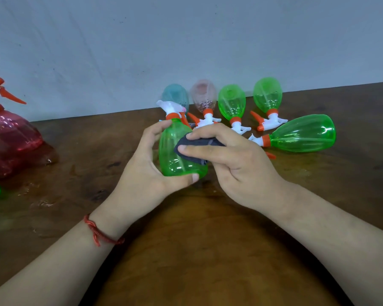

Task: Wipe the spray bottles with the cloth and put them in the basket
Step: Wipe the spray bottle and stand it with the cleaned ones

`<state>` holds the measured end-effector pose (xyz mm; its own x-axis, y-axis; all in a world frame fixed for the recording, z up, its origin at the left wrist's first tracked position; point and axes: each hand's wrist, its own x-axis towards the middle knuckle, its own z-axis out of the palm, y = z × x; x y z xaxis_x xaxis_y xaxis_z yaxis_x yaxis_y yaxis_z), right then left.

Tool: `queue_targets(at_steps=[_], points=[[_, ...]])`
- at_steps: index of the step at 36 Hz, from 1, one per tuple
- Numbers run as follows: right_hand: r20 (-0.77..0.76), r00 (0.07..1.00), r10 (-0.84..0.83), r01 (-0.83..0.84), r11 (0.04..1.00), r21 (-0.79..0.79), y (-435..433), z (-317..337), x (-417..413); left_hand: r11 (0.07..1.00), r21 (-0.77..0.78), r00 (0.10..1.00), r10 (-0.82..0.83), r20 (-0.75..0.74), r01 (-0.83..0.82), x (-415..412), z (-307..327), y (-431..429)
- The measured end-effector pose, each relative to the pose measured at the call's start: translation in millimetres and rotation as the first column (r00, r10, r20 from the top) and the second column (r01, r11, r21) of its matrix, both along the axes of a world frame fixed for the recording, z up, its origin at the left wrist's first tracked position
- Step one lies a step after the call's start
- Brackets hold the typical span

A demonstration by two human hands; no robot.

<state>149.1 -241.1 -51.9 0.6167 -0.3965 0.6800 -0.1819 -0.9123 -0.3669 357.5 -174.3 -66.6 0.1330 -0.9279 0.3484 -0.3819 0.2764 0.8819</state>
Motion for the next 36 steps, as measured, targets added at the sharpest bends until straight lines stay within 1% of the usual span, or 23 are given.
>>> queue_targets(at_steps=[6,8,11,16,20,24,26,28,30,33,36], points=[[-0.049,0.997,0.055,-0.058,0.996,-0.069,0,-1,-1,0.998,0.009,0.995,0.061,-0.078,-0.06,5,1,-3],[-0.047,0.996,0.076,-0.08,0.993,-0.091,0,-1,-2,0.998,-0.002,0.994,0.066,-0.082,-0.066,6,2,-3],[-0.007,0.999,0.05,-0.05,0.996,-0.079,0,-1,-2,0.999,-0.005,0.996,0.046,-0.077,-0.047,5,2,-2],[0.099,0.995,-0.022,0.013,0.996,0.093,-4,-3,3,0.999,-0.007,0.999,-0.032,0.035,0.032,-1,-1,3],[0.159,0.983,-0.091,0.047,0.963,0.264,-9,-5,7,0.996,-0.004,0.993,-0.09,0.078,0.09,-9,-3,6],[0.254,0.959,-0.125,-0.012,0.879,0.477,-13,0,8,0.988,-0.003,0.986,-0.154,0.055,0.155,-13,-2,7],[0.329,0.935,-0.134,-0.087,0.812,0.578,-14,4,7,0.983,-0.026,0.983,-0.181,0.01,0.181,-15,1,9],[0.399,0.907,-0.136,-0.162,0.76,0.629,-15,6,7,0.978,-0.037,0.978,-0.206,-0.035,0.205,-14,3,11],[0.393,0.909,-0.137,-0.151,0.773,0.617,-15,6,7,0.976,-0.02,0.976,-0.217,-0.01,0.217,-12,3,11],[0.331,0.934,-0.132,-0.076,0.834,0.546,-13,2,8,0.977,0.0,0.973,-0.21,0.094,0.211,-11,1,9],[0.29,0.948,-0.13,-0.023,0.882,0.471,-13,0,8,0.983,-0.007,0.972,-0.183,0.145,0.186,-14,-1,9]])
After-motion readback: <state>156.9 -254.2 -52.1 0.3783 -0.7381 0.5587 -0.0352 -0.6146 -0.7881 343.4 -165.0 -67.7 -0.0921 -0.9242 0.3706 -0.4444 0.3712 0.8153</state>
